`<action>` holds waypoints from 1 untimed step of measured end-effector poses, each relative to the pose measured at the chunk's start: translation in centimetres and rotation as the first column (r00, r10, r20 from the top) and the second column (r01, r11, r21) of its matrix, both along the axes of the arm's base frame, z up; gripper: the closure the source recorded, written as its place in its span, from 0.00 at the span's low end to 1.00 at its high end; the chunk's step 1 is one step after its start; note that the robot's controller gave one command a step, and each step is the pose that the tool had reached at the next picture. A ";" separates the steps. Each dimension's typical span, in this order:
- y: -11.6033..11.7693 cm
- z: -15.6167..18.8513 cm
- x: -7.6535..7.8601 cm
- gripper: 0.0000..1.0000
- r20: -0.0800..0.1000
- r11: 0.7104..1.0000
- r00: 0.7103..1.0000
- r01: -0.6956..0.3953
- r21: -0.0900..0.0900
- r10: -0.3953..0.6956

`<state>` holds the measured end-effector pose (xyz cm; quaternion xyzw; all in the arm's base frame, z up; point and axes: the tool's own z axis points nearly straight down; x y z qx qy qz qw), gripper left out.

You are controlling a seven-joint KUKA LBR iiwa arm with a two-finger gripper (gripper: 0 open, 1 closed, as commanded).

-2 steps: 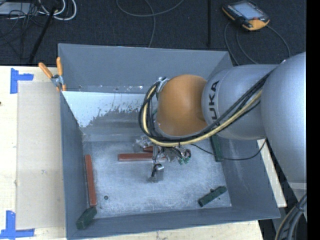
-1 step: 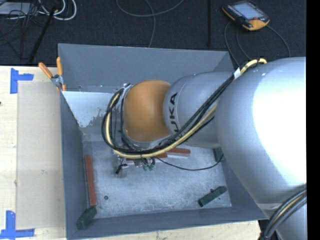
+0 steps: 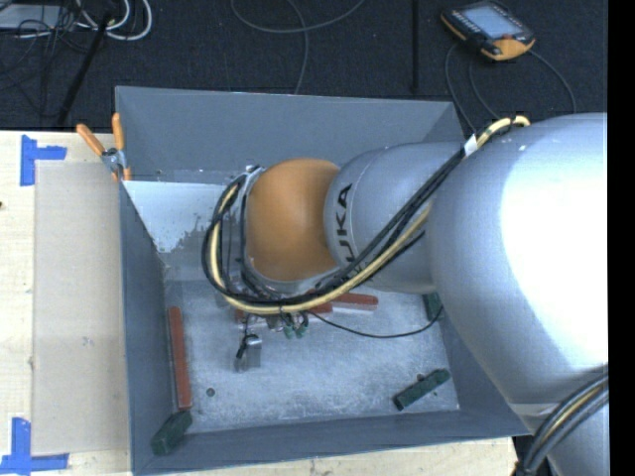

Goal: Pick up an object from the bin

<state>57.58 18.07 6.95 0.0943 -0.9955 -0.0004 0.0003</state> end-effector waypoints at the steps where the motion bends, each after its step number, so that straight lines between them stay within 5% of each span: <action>1: 0.0 0.0 0.0 0.00 0.000 1.000 1.000 0.001 0.000 -0.001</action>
Offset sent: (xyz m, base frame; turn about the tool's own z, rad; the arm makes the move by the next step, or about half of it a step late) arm 0.0398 -0.0560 0.0033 -0.1592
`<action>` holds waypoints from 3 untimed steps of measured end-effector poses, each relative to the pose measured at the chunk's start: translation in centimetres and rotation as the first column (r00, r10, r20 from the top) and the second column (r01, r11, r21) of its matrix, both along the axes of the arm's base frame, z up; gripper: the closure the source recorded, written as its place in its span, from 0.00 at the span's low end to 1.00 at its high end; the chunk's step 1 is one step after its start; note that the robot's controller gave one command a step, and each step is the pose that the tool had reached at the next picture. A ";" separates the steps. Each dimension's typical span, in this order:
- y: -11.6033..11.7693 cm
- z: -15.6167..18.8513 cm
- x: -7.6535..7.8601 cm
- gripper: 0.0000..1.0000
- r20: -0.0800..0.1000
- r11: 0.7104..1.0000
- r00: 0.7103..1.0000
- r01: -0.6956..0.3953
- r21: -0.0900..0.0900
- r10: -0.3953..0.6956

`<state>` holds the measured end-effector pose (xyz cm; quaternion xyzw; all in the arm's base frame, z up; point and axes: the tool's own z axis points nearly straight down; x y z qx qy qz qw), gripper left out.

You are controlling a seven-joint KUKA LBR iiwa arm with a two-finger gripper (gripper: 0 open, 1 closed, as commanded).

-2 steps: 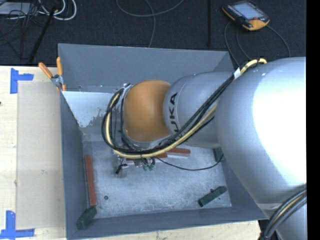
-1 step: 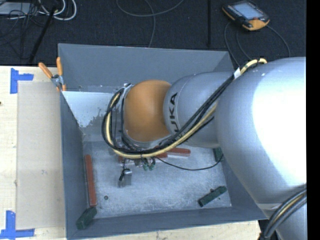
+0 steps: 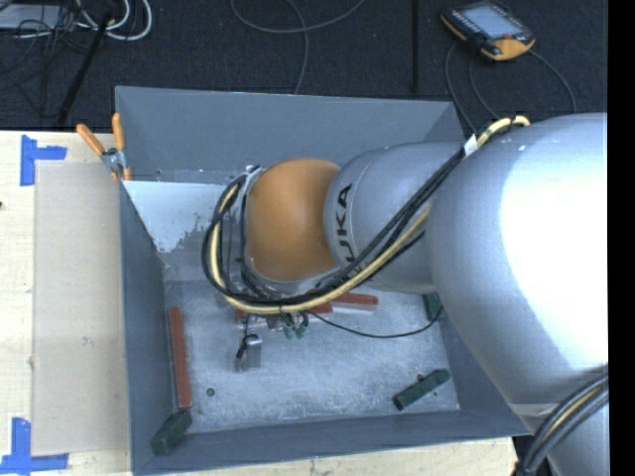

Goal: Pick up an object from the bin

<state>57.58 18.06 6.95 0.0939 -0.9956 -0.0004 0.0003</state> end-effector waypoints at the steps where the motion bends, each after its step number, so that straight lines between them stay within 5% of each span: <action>1: -1.6 0.1 1.4 0.00 -0.001 0.997 0.997 -0.076 0.002 0.076; 2: -8.2 0.5 1.1 1.00 0.000 0.989 0.989 -0.150 0.000 0.150; 3: -8.2 0.5 1.1 1.00 0.000 0.989 0.989 -0.150 0.000 0.150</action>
Offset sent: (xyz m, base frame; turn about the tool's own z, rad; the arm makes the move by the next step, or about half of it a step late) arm 0.0111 -0.0816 0.0058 -0.1539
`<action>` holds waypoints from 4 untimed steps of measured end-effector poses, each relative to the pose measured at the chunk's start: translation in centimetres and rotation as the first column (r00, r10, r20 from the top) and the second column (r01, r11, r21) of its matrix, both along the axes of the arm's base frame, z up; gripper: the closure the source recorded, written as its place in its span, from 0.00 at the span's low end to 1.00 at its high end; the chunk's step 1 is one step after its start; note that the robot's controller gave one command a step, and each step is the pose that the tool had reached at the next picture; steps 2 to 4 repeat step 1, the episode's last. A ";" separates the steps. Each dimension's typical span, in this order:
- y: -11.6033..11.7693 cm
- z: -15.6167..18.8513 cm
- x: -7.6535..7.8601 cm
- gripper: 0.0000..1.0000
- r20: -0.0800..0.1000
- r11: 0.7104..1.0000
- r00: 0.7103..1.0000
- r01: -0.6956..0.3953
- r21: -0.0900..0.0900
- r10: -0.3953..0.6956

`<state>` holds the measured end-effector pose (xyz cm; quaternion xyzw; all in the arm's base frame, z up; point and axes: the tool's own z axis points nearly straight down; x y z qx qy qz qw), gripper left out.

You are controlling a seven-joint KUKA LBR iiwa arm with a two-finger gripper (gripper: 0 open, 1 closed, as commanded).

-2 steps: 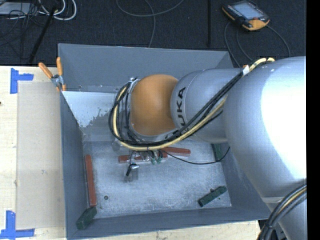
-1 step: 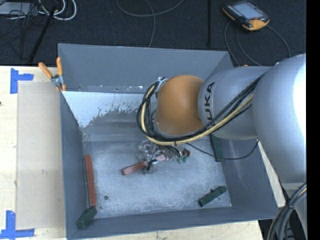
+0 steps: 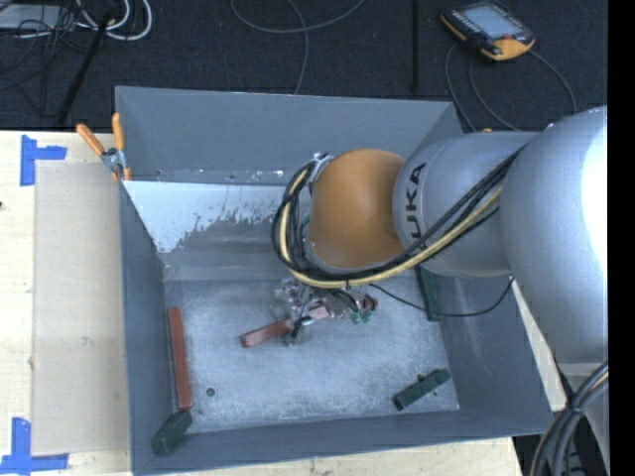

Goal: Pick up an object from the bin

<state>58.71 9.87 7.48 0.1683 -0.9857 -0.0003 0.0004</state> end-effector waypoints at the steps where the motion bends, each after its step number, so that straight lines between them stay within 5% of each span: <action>1: -3.5 17.4 -0.5 1.00 0.009 0.999 0.999 0.040 0.001 -0.040; 4: -3.5 17.4 -0.5 1.00 0.009 0.999 0.999 0.040 0.001 -0.040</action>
Offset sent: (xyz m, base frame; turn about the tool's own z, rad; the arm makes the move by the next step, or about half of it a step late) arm 0.0000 0.0000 0.0000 0.0000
